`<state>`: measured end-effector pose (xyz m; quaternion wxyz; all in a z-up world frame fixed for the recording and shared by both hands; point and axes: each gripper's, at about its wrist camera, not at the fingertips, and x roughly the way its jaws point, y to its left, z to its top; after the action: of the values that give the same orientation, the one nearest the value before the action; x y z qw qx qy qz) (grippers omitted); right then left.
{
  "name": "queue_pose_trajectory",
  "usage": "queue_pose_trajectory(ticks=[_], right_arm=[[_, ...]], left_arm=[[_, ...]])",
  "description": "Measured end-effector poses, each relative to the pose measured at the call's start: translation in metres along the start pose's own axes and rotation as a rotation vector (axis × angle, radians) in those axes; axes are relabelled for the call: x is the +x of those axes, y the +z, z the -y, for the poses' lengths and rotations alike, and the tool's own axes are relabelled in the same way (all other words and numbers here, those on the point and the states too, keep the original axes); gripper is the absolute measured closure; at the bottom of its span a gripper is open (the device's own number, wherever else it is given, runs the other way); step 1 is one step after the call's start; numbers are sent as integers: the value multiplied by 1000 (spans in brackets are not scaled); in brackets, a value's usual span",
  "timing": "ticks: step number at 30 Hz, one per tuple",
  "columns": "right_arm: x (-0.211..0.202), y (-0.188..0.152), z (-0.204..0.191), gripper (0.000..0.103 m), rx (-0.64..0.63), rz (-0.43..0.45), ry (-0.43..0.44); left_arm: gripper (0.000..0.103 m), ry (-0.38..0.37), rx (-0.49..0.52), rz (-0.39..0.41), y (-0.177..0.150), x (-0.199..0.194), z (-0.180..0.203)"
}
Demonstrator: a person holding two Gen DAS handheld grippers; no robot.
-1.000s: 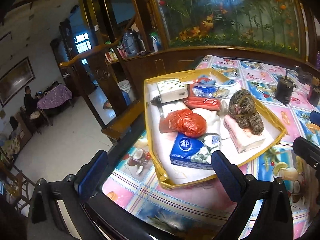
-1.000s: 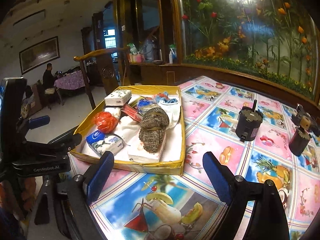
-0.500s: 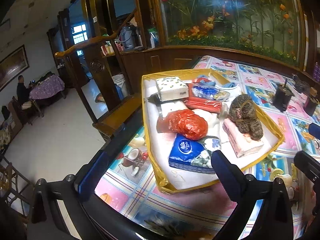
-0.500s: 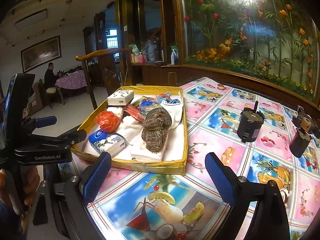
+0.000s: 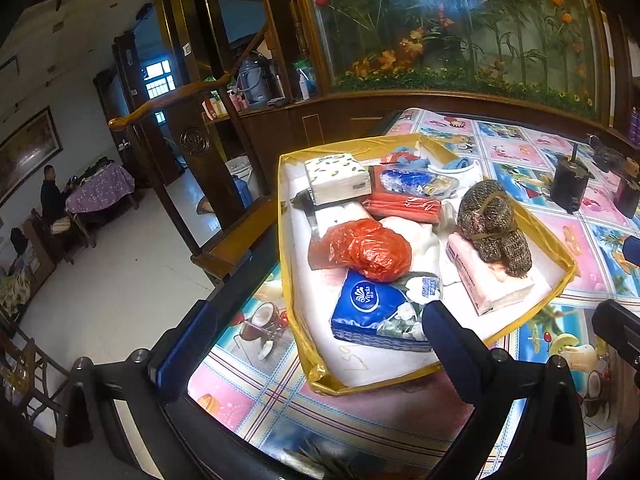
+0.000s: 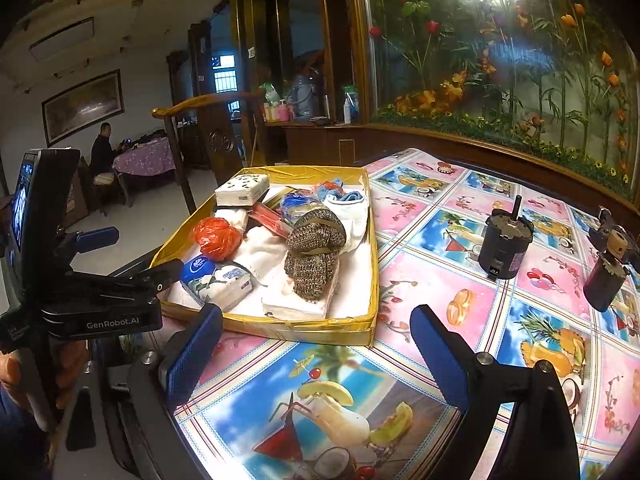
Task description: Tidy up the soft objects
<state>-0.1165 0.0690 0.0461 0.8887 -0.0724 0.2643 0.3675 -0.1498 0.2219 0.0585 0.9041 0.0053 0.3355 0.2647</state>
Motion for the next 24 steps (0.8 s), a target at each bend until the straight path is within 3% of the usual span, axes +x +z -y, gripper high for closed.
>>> queue_pose_trajectory(ticks=[24], right_arm=[[4,0,4,6,10,-16,-13]], left_arm=[[0,-31,-6,-22,-4,5,-1]])
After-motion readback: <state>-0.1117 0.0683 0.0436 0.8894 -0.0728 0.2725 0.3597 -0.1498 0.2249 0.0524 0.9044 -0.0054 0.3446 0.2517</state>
